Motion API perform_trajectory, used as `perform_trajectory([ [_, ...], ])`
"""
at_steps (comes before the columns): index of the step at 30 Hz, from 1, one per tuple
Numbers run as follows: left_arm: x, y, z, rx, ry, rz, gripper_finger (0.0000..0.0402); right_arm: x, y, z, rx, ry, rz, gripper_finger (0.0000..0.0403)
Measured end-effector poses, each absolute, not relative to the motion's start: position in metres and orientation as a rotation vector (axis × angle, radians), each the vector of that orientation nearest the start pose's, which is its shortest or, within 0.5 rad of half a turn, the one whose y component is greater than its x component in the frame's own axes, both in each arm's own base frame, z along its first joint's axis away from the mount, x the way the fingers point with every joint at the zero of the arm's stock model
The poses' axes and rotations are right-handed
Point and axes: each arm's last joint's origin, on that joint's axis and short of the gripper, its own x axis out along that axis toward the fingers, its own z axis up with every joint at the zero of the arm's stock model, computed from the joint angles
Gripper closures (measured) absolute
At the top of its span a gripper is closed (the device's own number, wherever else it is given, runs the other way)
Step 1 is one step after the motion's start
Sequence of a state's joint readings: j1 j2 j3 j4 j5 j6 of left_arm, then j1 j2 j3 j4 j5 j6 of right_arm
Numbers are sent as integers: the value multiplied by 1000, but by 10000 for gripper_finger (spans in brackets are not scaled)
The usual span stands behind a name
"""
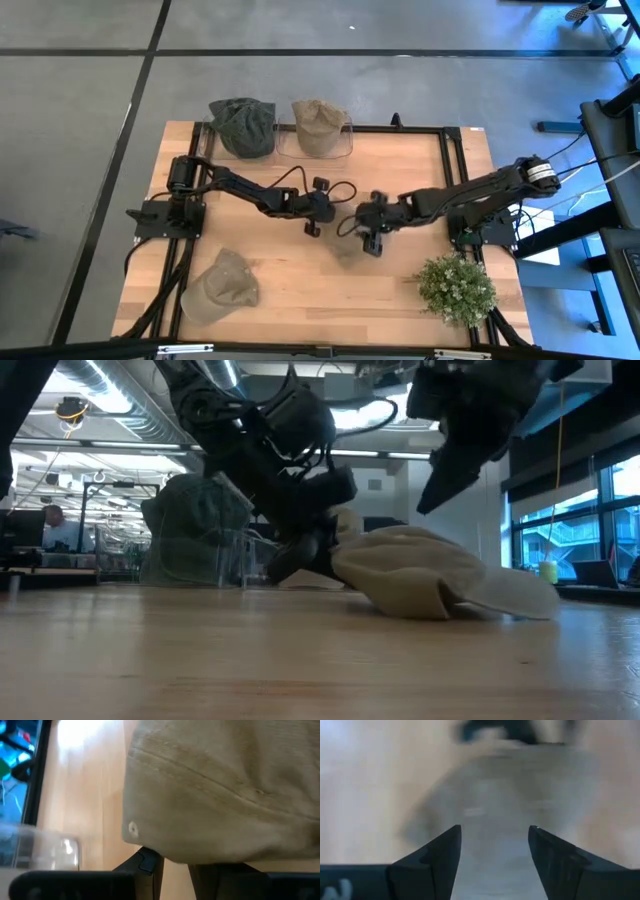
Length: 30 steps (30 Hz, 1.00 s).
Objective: Pick & Place hat
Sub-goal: Put the right brown cap into the right transparent bin
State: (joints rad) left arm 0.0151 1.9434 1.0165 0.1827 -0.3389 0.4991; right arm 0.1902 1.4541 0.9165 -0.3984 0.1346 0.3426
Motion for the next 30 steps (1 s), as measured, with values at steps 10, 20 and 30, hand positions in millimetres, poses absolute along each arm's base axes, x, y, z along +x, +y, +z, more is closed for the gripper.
perform_trajectory([
  [10, 383, 14, 127, 568, 768, 115, 327, 259, 8, 204, 183, 1171, -321, 173],
  [20, 389, 17, 135, 549, 673, 187, 327, 246, 20, 168, 321, 1184, -183, 174],
  [30, 386, 45, 137, 516, 699, 388, 327, 249, 55, 160, 486, 1061, -41, 176],
])
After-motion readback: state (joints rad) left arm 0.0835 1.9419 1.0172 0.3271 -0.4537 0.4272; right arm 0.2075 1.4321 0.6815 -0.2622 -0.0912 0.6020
